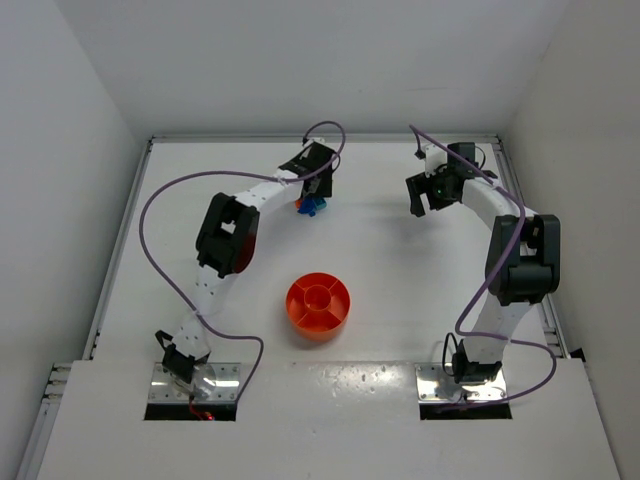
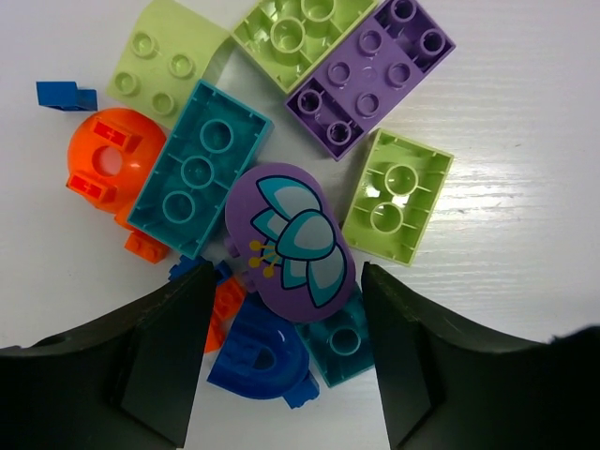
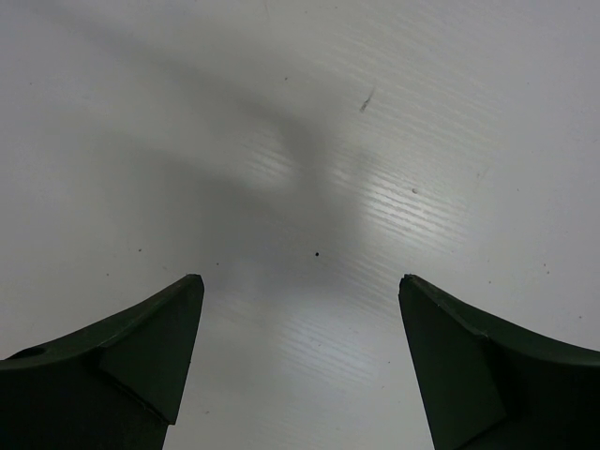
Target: Sort the legos into containers by color
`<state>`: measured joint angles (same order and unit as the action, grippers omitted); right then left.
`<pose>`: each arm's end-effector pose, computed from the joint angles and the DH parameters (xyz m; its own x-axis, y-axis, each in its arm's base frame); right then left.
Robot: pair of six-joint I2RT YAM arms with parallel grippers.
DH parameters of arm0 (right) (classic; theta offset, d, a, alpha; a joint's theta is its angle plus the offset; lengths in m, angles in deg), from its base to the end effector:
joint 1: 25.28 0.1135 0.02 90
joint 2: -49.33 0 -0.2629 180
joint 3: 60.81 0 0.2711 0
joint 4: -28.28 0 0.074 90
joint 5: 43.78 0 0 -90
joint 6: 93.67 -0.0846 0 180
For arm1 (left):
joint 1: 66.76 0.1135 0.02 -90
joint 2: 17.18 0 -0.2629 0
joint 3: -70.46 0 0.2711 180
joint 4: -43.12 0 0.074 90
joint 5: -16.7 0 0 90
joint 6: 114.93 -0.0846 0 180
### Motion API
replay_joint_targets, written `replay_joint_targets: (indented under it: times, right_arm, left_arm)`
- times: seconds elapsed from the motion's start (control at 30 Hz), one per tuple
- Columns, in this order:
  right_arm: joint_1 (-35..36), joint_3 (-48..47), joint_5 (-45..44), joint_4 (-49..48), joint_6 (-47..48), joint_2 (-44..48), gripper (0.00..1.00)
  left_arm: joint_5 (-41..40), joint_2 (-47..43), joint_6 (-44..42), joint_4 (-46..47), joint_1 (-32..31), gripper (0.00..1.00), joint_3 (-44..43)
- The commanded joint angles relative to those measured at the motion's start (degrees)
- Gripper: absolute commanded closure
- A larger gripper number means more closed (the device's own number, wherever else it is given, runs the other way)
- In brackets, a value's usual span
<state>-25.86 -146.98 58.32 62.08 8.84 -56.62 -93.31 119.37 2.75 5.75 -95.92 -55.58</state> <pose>0.4406 0.0133 0.1484 -0.7607 -0.2041 -0.6161 -0.2861 0.9575 0.0361 0.5209 -0.2575 0.1310 -0.6932 -0.1131 -0.7118 -0.0729 0.9936 -0.0868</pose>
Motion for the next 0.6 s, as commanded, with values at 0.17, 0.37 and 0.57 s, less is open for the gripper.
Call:
replay_joint_targets:
  times: [0.17, 0.37, 0.57]
  right_arm:
    - [0.4, -1.3, -0.1, -2.2, 0.7, 0.9, 0.14]
    - [0.4, -0.8, -0.6, -2.7, 1.2, 0.9, 0.14]
    - [0.4, -0.3, -0.6, -2.7, 1.2, 1.4, 0.14]
  left_arm:
    - [-2.9, 1.0, -0.1, 1.1, 0.9, 0.33, -2.0]
    - [-3.5, 2.1, -0.6, 1.6, 1.5, 0.35, -3.3]
    - [-0.2, 3.3, -1.1, 2.2, 2.0, 0.28, -5.0]
